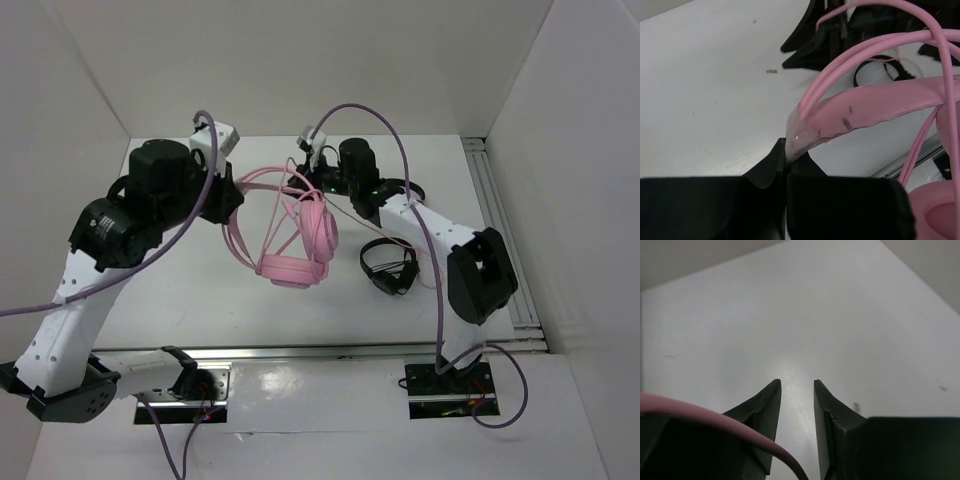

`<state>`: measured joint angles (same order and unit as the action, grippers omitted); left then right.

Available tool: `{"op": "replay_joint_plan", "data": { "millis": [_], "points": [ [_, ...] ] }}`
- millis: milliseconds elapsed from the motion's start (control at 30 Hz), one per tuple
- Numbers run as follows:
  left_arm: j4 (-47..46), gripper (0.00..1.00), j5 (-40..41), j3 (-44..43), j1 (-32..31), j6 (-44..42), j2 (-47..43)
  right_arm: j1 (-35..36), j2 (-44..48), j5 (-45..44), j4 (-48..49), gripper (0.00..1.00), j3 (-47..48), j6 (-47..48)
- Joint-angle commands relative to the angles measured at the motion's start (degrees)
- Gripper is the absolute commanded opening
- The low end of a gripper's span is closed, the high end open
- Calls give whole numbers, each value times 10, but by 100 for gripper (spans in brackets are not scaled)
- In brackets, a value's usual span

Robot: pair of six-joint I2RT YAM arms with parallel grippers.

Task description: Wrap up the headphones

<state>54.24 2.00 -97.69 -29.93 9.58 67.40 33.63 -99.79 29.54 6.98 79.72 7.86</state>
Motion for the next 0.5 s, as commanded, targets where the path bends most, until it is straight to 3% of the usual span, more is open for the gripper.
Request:
{"op": "replay_joint_plan", "data": {
  "millis": [0,67,233,333,467],
  "points": [
    [-4,0,-24,-95,-2,62,3,11,-50,189,175,41,-6,-149],
    [-4,0,32,-133,-2,92,10,22,-80,218,231,43,-6,-196],
    [-39,0,260,-238,-2,141,39,41,-134,240,380,44,-77,-276],
    [-84,0,327,-284,5,127,67,52,-134,235,422,44,-124,-289],
    [-76,0,294,-376,62,127,172,64,-105,209,425,42,-172,-270]
  ]
}}
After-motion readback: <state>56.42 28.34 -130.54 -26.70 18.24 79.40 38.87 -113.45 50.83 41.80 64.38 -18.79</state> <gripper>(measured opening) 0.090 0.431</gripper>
